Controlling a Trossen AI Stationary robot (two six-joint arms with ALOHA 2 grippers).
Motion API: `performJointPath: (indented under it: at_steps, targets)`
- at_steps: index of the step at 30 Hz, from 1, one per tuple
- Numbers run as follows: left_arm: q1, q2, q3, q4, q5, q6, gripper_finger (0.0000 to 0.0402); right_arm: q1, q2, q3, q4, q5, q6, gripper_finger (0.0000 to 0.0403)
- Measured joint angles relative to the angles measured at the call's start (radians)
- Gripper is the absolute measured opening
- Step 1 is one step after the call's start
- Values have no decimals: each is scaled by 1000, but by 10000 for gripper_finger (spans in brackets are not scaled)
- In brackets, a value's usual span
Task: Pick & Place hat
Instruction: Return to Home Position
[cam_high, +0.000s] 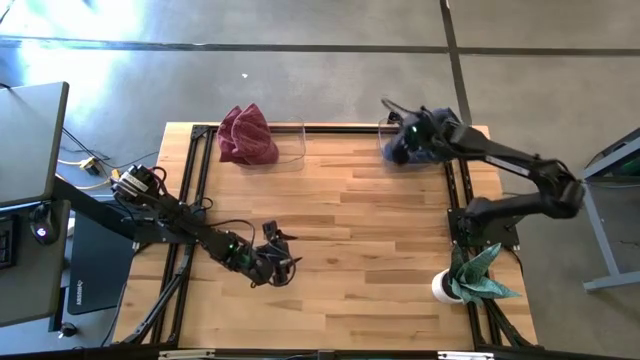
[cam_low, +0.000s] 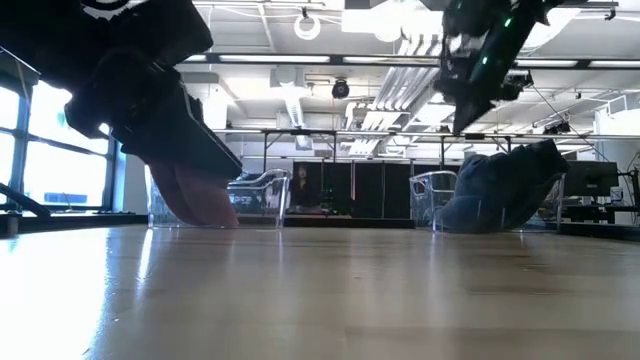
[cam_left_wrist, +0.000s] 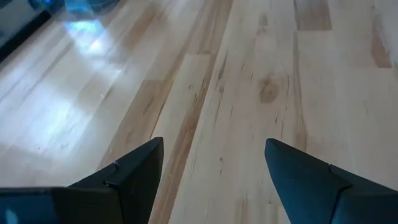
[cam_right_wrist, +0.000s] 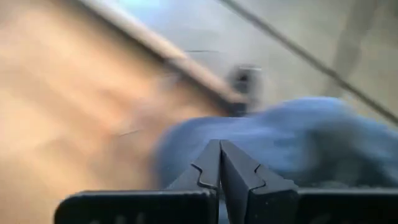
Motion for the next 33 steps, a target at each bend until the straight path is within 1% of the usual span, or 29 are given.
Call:
performJointPath:
  at_steps: [2, 4, 7, 9, 13, 17, 19, 22, 24, 27, 30, 33]
  targets:
    - [15, 0, 0, -17, 19, -25, 275, 80, -51, -1, -22, -105, 1, 2]
    - [35, 0, 0, -26, 71, -56, 275, 175, -96, -7, -25, -188, 1, 4]
    - [54, 0, 0, -25, 128, -88, 275, 319, -178, -80, 65, -274, -4, 2]
    - [52, 0, 0, -25, 132, -93, 275, 400, -239, -169, 167, -331, -3, 2]
    - [50, 0, 0, -23, 105, -89, 275, 524, -360, -425, 497, -452, 21, 5]
    - [51, 0, 0, 7, 102, -57, 275, 592, -439, -700, 910, -591, 56, 2]
    - [51, -6, 0, 13, 104, -37, 275, 610, -463, -815, 1088, -617, 77, 2]
    - [51, -21, 0, 28, 88, -8, 272, 617, -492, -949, 1270, -614, 82, 3]
    - [51, -51, -1, 22, 43, 9, 259, 615, -510, -951, 1232, -617, 78, 1]
    - [61, -136, 0, -38, -38, 14, 223, 614, -532, -951, 1196, -650, 58, 2]
    - [96, -247, -2, -160, -48, -9, 175, 598, -584, -957, 1183, -718, 21, 1]
    - [136, -381, -2, -270, -43, -8, 117, 568, -652, -957, 1114, -749, 8, 2]
